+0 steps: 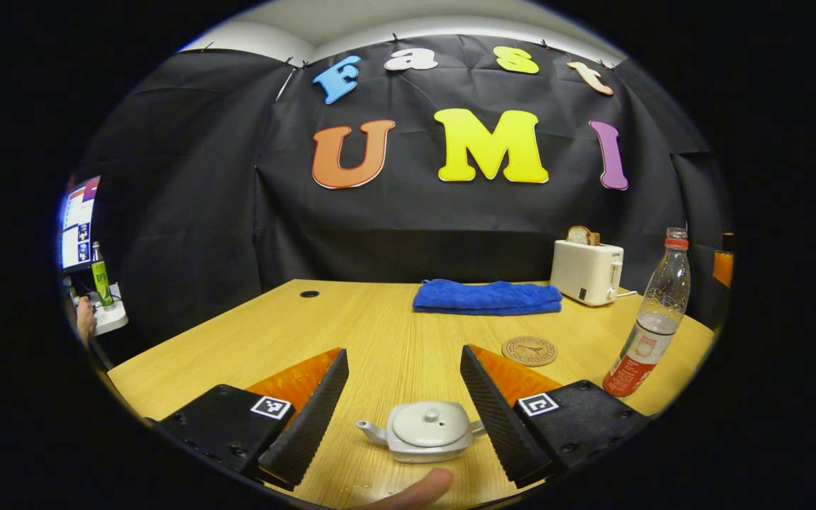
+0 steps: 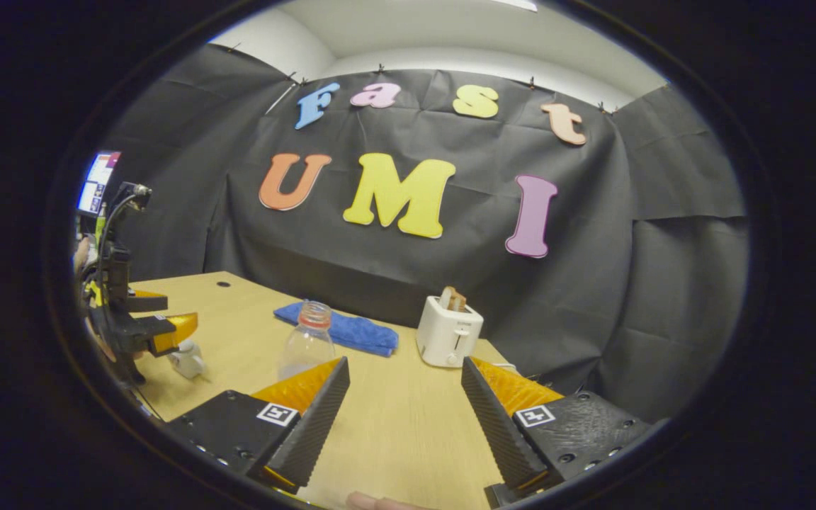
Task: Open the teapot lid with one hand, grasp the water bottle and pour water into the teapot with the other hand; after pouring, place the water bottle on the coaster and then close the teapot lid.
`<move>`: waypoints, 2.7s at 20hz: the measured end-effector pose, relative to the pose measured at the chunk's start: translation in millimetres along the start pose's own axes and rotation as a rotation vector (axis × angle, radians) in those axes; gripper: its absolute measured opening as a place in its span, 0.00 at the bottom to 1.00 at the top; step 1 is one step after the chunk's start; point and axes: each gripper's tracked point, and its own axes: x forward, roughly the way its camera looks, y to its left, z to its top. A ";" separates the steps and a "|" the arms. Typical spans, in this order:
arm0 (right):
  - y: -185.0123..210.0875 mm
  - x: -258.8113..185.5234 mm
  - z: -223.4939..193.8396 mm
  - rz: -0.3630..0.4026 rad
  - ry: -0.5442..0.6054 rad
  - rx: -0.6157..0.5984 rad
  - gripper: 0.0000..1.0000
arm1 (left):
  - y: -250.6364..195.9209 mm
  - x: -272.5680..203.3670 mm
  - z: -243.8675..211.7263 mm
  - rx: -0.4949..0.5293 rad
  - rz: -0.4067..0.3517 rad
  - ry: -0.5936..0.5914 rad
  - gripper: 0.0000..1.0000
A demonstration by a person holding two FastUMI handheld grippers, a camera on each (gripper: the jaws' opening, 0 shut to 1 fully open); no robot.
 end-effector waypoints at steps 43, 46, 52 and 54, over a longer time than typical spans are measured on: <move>107.2 28.3 -36.8 0.178 0.054 0.203 0.95 | 0.7 -51.5 56.5 0.061 -0.047 -0.045 0.03; 112.6 42.6 -40.9 0.161 0.047 0.191 0.96 | 3.0 -59.4 56.4 0.071 -0.057 -0.026 0.03; 113.4 59.4 -54.9 0.109 0.092 0.165 0.97 | 3.7 -65.2 58.7 0.087 -0.088 -0.021 0.03; 114.1 72.8 -57.0 0.106 0.105 0.170 0.96 | 5.4 -65.5 57.8 0.074 -0.092 -0.014 0.03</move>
